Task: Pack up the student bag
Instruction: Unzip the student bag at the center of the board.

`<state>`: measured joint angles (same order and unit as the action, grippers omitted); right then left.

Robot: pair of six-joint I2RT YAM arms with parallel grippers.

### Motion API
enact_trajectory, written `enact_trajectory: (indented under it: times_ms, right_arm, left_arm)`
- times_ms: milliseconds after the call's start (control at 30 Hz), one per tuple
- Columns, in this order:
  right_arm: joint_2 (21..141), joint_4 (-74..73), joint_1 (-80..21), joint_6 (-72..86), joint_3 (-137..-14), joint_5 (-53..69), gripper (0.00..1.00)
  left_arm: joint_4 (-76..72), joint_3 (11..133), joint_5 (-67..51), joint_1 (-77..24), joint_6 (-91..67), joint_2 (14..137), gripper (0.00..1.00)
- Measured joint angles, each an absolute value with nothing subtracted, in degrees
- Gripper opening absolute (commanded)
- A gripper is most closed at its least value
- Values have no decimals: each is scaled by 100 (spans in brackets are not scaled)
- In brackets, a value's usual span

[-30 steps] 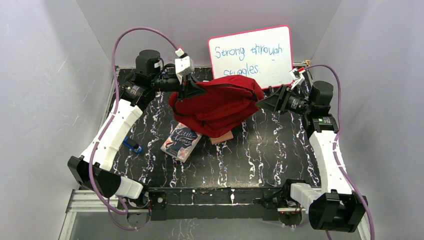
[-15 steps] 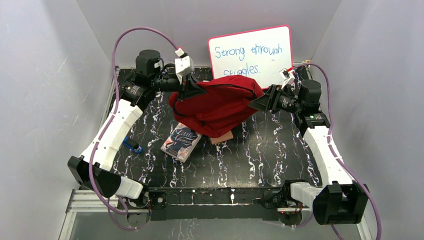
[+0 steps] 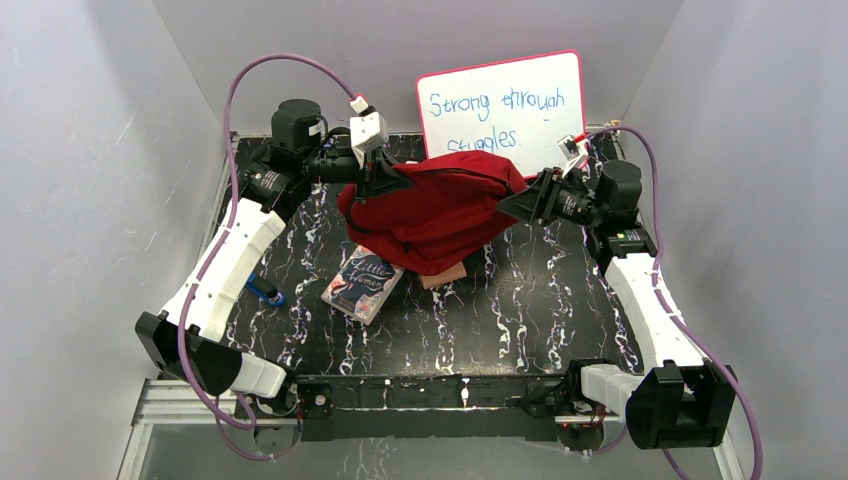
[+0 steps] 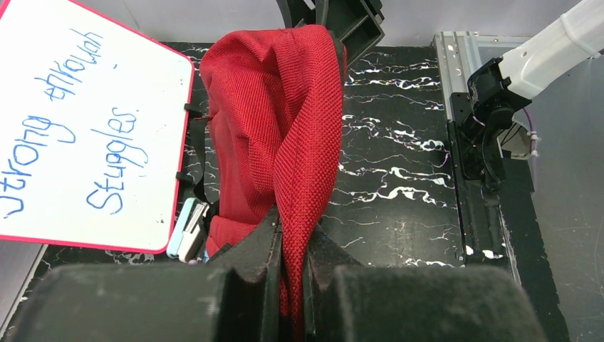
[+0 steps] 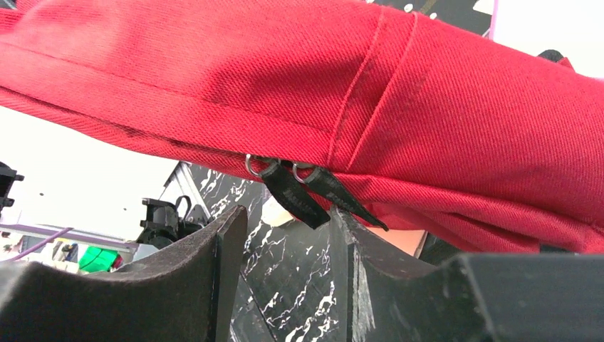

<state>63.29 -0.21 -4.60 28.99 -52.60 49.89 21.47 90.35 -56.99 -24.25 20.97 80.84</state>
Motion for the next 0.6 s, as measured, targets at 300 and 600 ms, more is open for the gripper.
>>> enact_trajectory:
  times_ms: [300,600]
  right_arm:
    - [6326,362,-462,3140,-5260,5116,43]
    - [6326,322,-462,3166,-5260,4921,26]
  left_arm:
    - [2147,9035,-5704,-2425,2097,8084,0]
    - [2145,9035,-5719,-2429,2097,8084,0]
